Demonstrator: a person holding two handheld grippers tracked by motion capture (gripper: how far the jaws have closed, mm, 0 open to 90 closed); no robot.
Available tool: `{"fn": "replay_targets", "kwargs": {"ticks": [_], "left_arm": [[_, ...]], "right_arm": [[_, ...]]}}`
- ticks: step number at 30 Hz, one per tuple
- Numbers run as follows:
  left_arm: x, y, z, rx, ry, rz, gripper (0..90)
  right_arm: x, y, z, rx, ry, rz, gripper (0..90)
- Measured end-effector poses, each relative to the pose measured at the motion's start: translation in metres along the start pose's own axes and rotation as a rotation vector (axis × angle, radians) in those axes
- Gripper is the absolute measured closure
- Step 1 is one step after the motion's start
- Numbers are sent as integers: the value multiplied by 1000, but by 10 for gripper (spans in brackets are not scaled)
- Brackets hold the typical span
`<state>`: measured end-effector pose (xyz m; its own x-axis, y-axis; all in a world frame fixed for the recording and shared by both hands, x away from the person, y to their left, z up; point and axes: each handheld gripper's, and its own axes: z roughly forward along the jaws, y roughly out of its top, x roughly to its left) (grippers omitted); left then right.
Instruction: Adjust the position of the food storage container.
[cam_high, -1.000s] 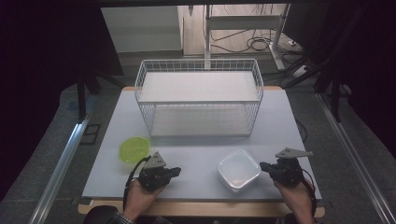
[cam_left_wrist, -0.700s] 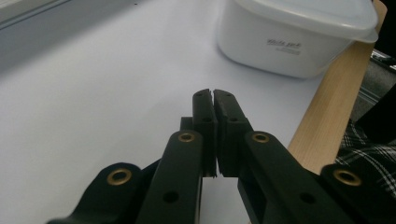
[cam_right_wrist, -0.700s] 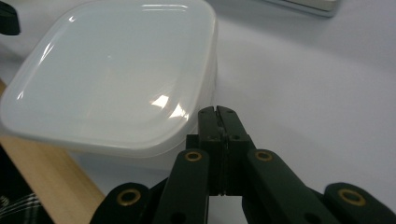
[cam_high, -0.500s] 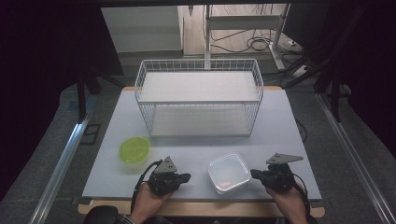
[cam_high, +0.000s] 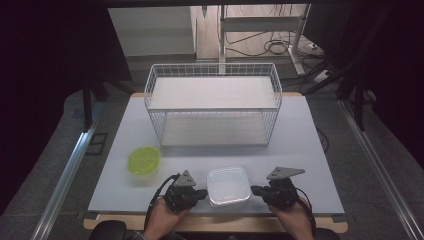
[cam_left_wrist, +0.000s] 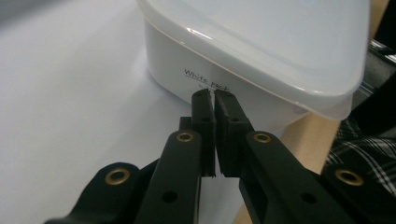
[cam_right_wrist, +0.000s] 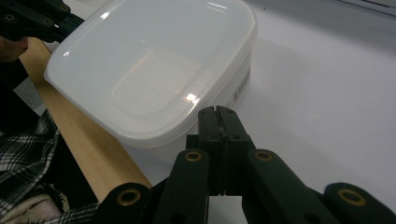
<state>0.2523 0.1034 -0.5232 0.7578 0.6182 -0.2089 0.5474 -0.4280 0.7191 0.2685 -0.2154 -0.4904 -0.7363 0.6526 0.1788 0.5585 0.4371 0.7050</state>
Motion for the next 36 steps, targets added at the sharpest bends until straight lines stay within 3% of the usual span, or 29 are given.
{"fn": "replay_targets", "kwargs": {"ticks": [4, 12, 13, 22, 26, 27, 31, 32, 33, 36], "left_arm": [[9, 2, -1, -1, 40, -21, 889], [27, 10, 1, 0, 87, -36, 894], [34, 13, 4, 8, 100, -33, 894], [38, 17, 6, 8, 123, -18, 893], [39, 18, 1, -7, 118, -18, 855], [42, 18, -6, -20, 136, -18, 850], [48, 16, -17, -45, 148, -26, 807], [48, 16, -17, -45, 148, -26, 785], [49, 14, -22, -53, 157, -28, 747], [49, 13, -25, -62, 157, -22, 666]], "right_arm": [[0, 5, 6, -9, 20, 21, 897], [-4, 19, 21, -17, 16, 0, 897], [-7, 23, 24, -17, 15, 1, 897], [-15, 28, 30, -18, 35, 10, 897], [-15, 33, 27, 1, 35, -19, 876], [-17, 36, 26, 6, 25, -34, 867], [-32, 46, 29, 6, 8, -64, 810], [-32, 46, 29, 6, 8, -64, 810], [-41, 46, 30, 2, 9, -52, 770], [-45, 43, 26, -21, 1, -29, 722]]}}
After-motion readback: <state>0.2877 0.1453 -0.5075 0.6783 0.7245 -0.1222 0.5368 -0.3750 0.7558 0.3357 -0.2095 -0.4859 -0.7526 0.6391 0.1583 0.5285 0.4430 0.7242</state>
